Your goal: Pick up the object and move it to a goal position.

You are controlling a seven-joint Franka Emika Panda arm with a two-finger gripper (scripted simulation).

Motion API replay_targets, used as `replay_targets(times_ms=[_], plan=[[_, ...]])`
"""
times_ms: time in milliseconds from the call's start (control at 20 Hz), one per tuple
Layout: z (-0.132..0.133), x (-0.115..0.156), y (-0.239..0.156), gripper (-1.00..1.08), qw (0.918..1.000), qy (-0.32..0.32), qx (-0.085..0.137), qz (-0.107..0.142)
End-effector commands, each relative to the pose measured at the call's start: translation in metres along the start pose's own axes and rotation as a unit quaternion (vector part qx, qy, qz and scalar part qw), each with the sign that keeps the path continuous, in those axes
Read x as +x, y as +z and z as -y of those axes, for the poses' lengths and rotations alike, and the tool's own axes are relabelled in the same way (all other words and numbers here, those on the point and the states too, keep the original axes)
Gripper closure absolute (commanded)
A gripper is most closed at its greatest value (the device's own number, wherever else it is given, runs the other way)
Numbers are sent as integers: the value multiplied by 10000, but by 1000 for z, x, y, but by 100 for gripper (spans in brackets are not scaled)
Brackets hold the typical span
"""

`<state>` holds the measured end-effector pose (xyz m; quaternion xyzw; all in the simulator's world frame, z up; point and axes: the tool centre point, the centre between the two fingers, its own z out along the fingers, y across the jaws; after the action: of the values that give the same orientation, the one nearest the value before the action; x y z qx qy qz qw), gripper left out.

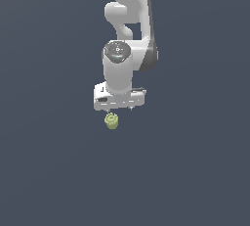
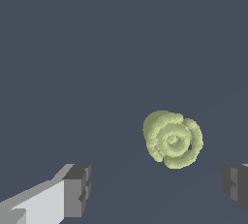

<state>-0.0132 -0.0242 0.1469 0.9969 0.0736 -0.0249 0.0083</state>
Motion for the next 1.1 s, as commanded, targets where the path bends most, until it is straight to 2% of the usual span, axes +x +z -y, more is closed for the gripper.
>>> replay_targets(times_ms=[0,250,500,750,1050], plan=[[-2,0,2,-92,9997,-247,-2,-8],[-7,0,8,-92,9963,-858,-5,-28],[-12,-1,14,-92,9888,-1489,-10,-51],[-17,-1,19,-92,9774,-2114,-15,-76],[-23,-2,26,-92,9584,-2853,-22,-109]])
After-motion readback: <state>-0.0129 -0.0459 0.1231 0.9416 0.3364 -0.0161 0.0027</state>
